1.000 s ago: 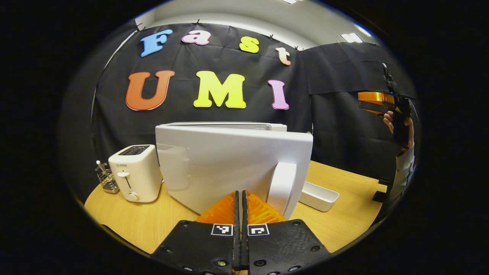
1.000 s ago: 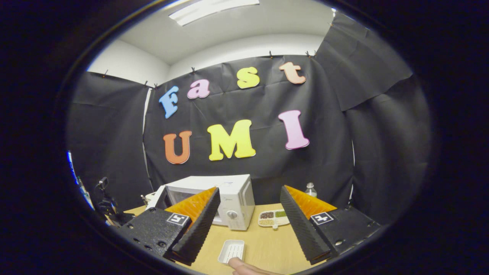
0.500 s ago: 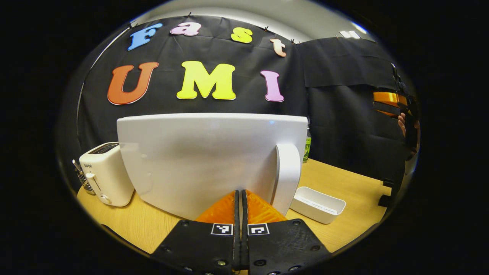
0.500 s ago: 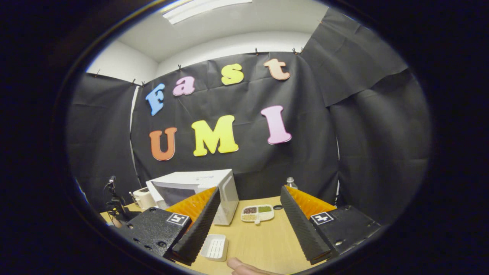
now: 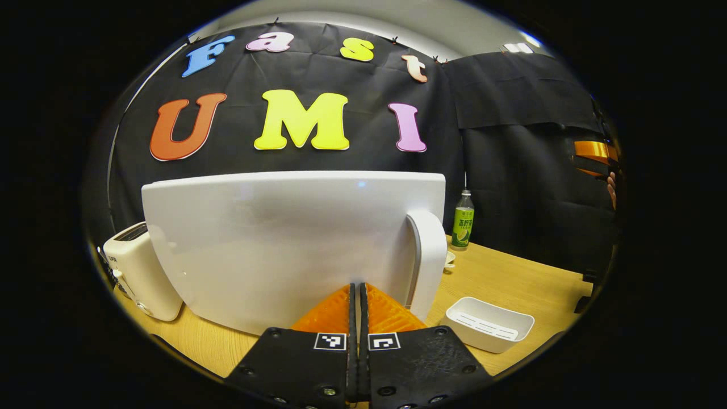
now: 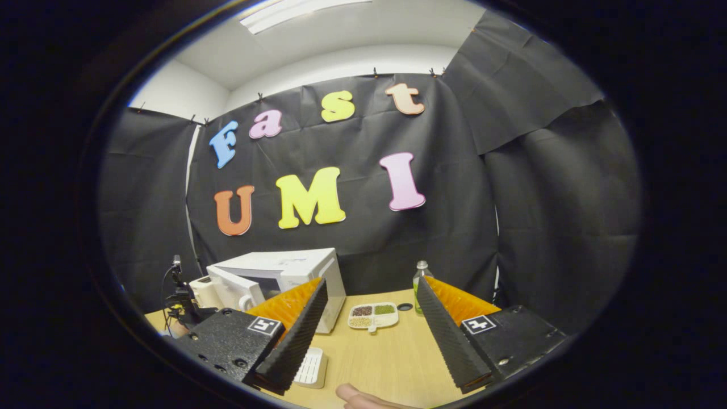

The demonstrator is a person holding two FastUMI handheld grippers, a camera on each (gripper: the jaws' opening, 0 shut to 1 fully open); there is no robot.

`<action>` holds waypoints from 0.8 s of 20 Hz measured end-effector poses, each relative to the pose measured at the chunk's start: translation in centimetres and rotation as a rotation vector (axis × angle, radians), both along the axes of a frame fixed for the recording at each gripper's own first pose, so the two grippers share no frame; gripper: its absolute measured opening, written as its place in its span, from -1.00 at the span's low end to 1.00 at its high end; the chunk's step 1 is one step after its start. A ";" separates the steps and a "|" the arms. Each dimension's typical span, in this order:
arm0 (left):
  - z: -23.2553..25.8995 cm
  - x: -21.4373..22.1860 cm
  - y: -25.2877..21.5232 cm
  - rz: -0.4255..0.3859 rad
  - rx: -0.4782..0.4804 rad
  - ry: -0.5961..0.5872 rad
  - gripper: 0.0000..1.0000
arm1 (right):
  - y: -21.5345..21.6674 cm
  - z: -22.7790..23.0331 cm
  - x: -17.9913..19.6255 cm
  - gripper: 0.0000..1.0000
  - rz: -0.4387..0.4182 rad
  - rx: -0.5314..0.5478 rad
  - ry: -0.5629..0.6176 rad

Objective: Open the microwave oven with the left hand, put the food in, and close the microwave oven.

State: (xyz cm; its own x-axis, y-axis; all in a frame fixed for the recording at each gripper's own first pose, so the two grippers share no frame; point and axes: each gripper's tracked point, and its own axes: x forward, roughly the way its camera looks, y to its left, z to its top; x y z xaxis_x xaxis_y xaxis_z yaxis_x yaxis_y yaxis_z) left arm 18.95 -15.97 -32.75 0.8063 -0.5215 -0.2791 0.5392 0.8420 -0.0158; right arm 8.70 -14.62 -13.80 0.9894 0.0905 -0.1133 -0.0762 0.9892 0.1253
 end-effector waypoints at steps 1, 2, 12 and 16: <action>-0.1 0.6 -0.3 0.000 0.005 -0.003 -1.00 | 0.0 -0.1 0.1 0.82 0.002 0.003 0.002; -0.1 1.3 -0.5 0.002 0.005 -0.007 -1.00 | 0.0 -0.2 0.2 0.82 0.004 0.005 0.004; 0.2 5.9 -1.7 0.070 -0.061 -0.014 -1.00 | -0.4 -0.5 -0.4 0.82 -0.004 0.003 0.023; 0.0 6.3 -2.0 0.102 -0.014 -0.038 -1.00 | 0.3 -0.1 -1.9 1.00 0.005 0.011 0.041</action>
State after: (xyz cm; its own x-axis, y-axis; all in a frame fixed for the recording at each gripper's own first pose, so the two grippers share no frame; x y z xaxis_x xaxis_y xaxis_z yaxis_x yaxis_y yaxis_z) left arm 25.28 -17.99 -32.74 0.8654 -0.4397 -0.2402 0.4509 0.8925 -0.0091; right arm 6.78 -14.33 -13.89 0.9834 0.0972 -0.1532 -0.0760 0.9874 0.1389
